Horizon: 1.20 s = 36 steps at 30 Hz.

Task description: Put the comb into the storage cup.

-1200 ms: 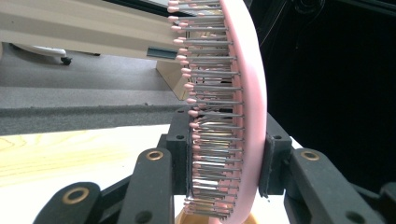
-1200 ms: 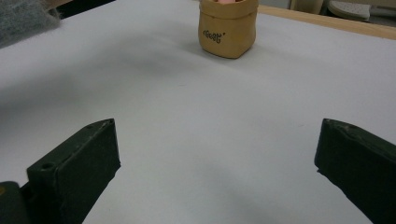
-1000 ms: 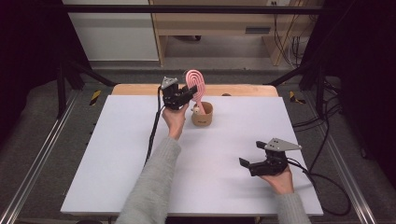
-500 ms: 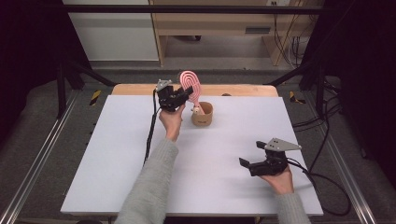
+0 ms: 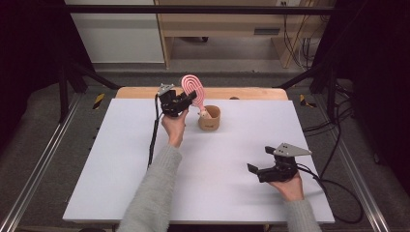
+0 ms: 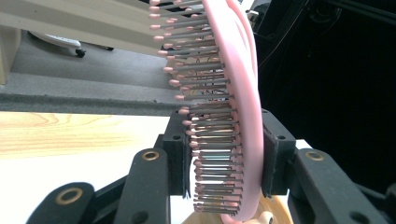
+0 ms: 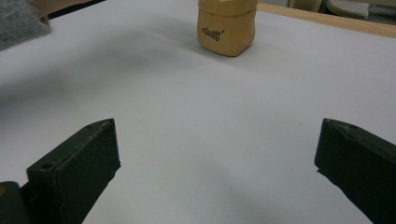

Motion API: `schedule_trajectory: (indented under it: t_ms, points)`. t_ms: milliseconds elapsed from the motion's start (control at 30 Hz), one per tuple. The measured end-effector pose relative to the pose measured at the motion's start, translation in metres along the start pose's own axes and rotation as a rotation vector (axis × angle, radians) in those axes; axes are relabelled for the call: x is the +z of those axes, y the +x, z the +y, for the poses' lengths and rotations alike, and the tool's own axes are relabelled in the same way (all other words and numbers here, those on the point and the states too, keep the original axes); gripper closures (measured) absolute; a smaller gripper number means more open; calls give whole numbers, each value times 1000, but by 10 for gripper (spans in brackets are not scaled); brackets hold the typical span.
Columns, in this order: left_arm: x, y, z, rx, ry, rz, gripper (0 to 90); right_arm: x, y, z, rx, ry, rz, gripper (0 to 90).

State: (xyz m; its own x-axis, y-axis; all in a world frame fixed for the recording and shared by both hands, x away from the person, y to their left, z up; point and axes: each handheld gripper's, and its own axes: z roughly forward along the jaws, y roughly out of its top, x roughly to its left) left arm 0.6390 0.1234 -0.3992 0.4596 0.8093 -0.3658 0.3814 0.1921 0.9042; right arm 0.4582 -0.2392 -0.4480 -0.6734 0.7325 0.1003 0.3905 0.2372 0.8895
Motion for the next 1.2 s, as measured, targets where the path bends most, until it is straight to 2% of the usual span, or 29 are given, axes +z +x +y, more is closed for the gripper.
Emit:
schedule_trajectory:
  t_ms: [333,533,633,767,967,1067,1200]
  points:
    - [-4,0,2,47,24,11,562,1,0,0,-2,6,1,3]
    - [-6,5,1,48,44,18,523,2,1,-1,-2,5,3,3]
    - [-7,4,0,64,48,21,512,2,1,0,0,0,5,3]
    - [-9,6,1,50,60,17,478,1,1,0,1,0,5,3]
    - [-14,6,2,62,52,17,445,1,1,0,3,-1,4,3]
    - [-18,7,3,64,47,18,401,1,1,0,4,-2,5,3]
    - [-26,7,5,89,40,21,343,1,1,0,4,-4,6,3]
